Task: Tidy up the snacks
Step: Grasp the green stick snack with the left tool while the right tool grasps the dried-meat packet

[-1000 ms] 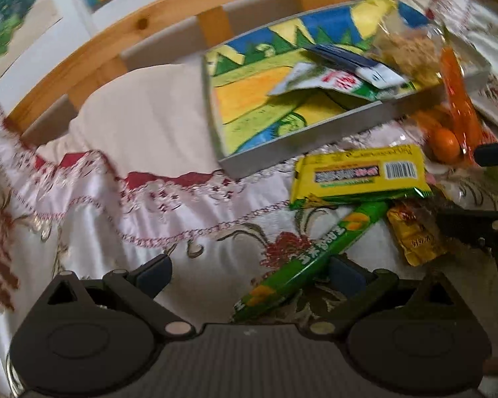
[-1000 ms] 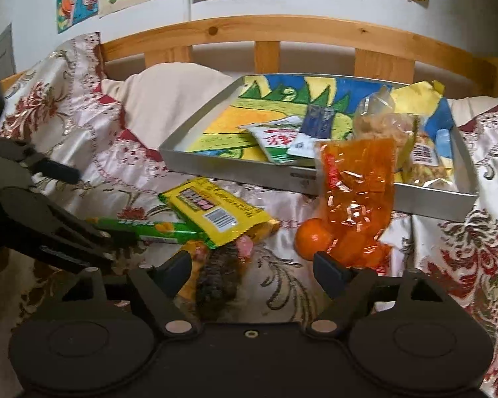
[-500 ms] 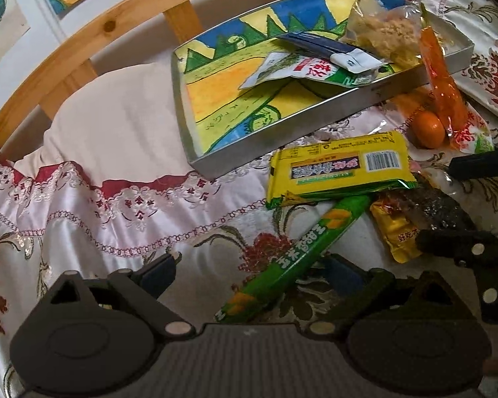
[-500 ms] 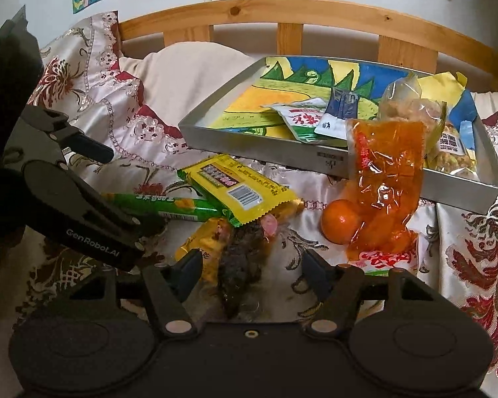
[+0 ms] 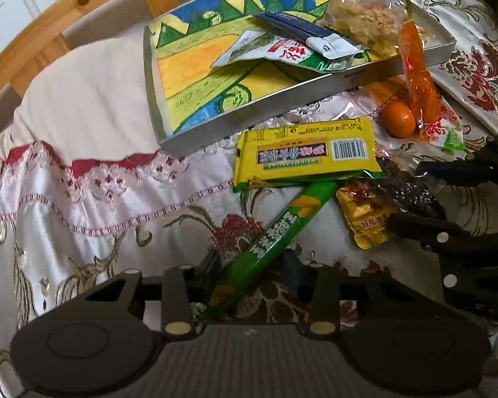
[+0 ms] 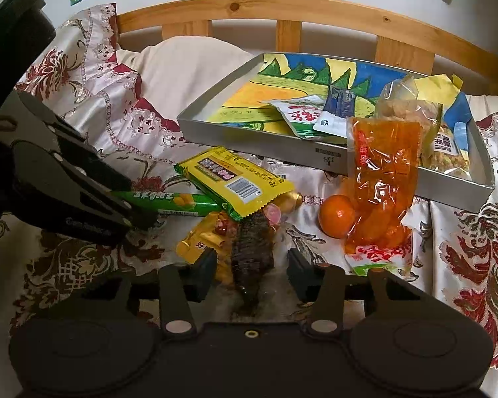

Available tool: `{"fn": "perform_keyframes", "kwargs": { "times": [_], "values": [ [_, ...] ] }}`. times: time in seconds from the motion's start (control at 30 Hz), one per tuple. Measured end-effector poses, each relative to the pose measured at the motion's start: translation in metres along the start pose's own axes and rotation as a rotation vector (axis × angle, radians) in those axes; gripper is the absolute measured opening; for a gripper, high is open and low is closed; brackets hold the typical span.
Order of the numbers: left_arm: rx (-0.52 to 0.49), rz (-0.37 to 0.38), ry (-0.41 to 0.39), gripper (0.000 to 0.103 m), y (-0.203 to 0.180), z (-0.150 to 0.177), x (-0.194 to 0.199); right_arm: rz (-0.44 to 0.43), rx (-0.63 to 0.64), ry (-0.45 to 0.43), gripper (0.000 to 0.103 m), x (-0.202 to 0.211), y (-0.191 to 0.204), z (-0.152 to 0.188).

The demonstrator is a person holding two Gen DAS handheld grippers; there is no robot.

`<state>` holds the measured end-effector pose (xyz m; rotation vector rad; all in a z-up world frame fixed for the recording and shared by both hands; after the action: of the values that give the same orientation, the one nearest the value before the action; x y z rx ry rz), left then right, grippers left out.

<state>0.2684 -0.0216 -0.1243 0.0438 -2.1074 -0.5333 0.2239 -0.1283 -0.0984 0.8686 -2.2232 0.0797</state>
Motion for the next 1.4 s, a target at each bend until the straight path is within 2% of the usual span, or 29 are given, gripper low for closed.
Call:
{"fn": "perform_keyframes", "kwargs": {
  "times": [0.23, 0.37, 0.5, 0.6, 0.7, 0.93, 1.03, 1.1, 1.2, 1.4],
  "values": [
    [0.080, 0.069, 0.101, 0.031, -0.001, 0.012, 0.011, -0.003, -0.020, 0.010, 0.048, 0.005, 0.000, 0.001],
    [0.124, 0.157, 0.141, 0.030, -0.011, 0.020, 0.025, -0.021, -0.062, 0.032, 0.048, 0.016, 0.003, 0.005],
    [0.074, 0.132, 0.102, 0.042, -0.018, 0.020, 0.028, -0.008, -0.040, 0.030, 0.050, 0.024, 0.005, 0.007],
    [0.094, 0.131, 0.096, 0.051, -0.016, 0.017, 0.025, 0.002, -0.027, 0.019, 0.055, 0.024, 0.004, 0.007],
    [0.117, 0.140, 0.084, 0.054, -0.011, 0.010, 0.019, 0.003, -0.017, 0.005, 0.056, 0.018, 0.002, 0.004],
    [0.156, 0.143, 0.077, 0.053, -0.004, -0.001, 0.008, -0.016, -0.045, -0.002, 0.056, 0.004, -0.005, 0.001],
    [0.130, 0.138, 0.063, 0.045, -0.007, 0.000, 0.008, -0.021, -0.043, 0.005, 0.050, 0.003, -0.004, 0.002],
    [0.137, 0.149, 0.063, 0.031, -0.008, 0.000, 0.009, -0.014, -0.032, 0.011, 0.050, 0.003, -0.002, 0.002],
    [0.148, 0.158, 0.066, 0.022, -0.011, 0.001, 0.013, -0.002, -0.022, 0.015, 0.049, 0.003, 0.000, 0.002],
    [0.181, 0.162, 0.096, 0.019, -0.013, 0.003, 0.018, 0.013, 0.016, 0.015, 0.048, 0.008, 0.004, 0.002]
  ]
}}
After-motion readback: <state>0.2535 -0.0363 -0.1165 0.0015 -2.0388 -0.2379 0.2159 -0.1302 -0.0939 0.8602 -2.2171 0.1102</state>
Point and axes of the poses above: each gripper's, at about its wrist camera, not at the fingertips, and x roughly against the way its jaws point, y to its left, z to its underside, the point moved 9 cm from there along -x, roughly the way its jaws point, and after that the axes turned 12 degrees about -z, right-handed, at the moved point
